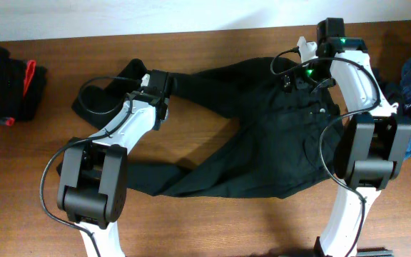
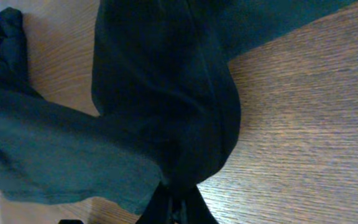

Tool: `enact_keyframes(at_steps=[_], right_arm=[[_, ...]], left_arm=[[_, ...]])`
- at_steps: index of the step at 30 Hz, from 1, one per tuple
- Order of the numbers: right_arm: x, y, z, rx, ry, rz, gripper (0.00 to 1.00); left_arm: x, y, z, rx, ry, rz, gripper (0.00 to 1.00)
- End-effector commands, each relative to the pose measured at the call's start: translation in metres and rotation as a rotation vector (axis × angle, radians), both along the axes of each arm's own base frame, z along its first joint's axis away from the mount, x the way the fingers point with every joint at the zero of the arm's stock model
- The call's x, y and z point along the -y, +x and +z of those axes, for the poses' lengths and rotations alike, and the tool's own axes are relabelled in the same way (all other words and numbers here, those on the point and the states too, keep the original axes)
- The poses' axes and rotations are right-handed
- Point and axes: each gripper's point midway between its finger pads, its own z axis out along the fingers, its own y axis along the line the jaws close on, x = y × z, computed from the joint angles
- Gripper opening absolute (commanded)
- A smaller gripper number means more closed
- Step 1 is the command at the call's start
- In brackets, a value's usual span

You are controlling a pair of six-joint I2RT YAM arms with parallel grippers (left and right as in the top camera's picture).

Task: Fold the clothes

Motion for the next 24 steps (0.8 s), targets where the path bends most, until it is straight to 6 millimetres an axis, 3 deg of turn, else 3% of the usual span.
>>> enact_keyframes(at_steps=[1, 8, 12, 17, 20, 24], right_arm=[[0.003, 0.004, 0.028, 0.062, -0.017, -0.006, 0.98], [0.003, 0.004, 0.028, 0.062, -0.017, -0.006, 0.99], [0.003, 0.004, 0.028, 0.062, -0.017, -0.006, 0.99], [0.003, 0.004, 0.028, 0.062, -0.017, -0.006, 0.99], [0.003, 0.004, 0.028, 0.062, -0.017, -0.006, 0.99], [0.003, 0.004, 0.028, 0.062, -0.017, -0.006, 0.99]], left_arm=[[-0.007, 0.011, 0.024, 0.035, 0.087, -0.022, 0.00], [-0.032, 0.052, 0.111, 0.195, 0.176, 0.002, 0.00], [-0.060, 0.072, 0.162, 0.295, 0.175, 0.048, 0.00], [-0.094, 0.083, 0.221, 0.398, 0.191, 0.096, 0.00], [-0.107, 0.088, 0.238, 0.443, 0.163, 0.110, 0.00], [-0.113, 0.095, 0.236, 0.433, 0.108, 0.056, 0.00]])
